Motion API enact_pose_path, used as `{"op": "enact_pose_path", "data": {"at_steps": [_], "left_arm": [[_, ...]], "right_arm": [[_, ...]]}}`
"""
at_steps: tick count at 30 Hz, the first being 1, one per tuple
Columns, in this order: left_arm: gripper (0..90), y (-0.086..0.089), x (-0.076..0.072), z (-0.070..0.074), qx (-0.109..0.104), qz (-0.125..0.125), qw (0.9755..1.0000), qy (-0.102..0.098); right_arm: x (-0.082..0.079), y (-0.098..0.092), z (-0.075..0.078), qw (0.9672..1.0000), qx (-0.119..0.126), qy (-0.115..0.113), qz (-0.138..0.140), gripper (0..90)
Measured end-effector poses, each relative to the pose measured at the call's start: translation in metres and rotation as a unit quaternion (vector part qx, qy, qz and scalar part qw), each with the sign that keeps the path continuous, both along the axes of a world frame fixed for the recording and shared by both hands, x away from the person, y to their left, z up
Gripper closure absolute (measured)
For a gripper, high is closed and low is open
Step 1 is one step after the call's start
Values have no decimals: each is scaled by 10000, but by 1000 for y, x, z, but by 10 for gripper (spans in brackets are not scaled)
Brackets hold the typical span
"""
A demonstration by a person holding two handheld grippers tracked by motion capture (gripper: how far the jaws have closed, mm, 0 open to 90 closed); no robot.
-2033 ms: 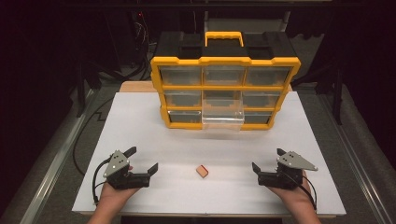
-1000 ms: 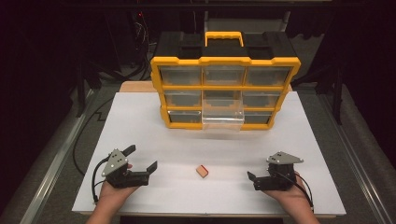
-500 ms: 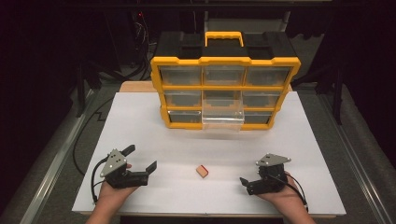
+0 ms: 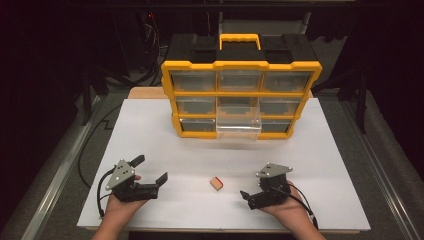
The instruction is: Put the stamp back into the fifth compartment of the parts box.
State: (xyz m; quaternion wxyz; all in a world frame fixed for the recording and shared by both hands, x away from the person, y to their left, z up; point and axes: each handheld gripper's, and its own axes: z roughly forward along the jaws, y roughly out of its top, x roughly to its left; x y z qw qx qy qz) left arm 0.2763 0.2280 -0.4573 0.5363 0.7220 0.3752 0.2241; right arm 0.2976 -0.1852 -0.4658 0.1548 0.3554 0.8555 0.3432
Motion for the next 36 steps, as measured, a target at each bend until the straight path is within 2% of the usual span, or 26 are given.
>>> {"op": "enact_pose_path", "data": {"at_steps": [15,23,29,36], "left_arm": [[3,-1,0,-1,18,-28,10000,6],[3,-1,1,-1,56,-36,10000,14],[3,0,0,-1,58,-36,10000,19],[3,0,1,-1,37,-33,10000,5]], "right_arm": [[4,49,1,9988,86,-125,456,40],[7,68,1,9982,212,-171,528,70],[13,79,1,9978,277,-188,565,152],[18,89,2,9973,381,-222,592,202]]}}
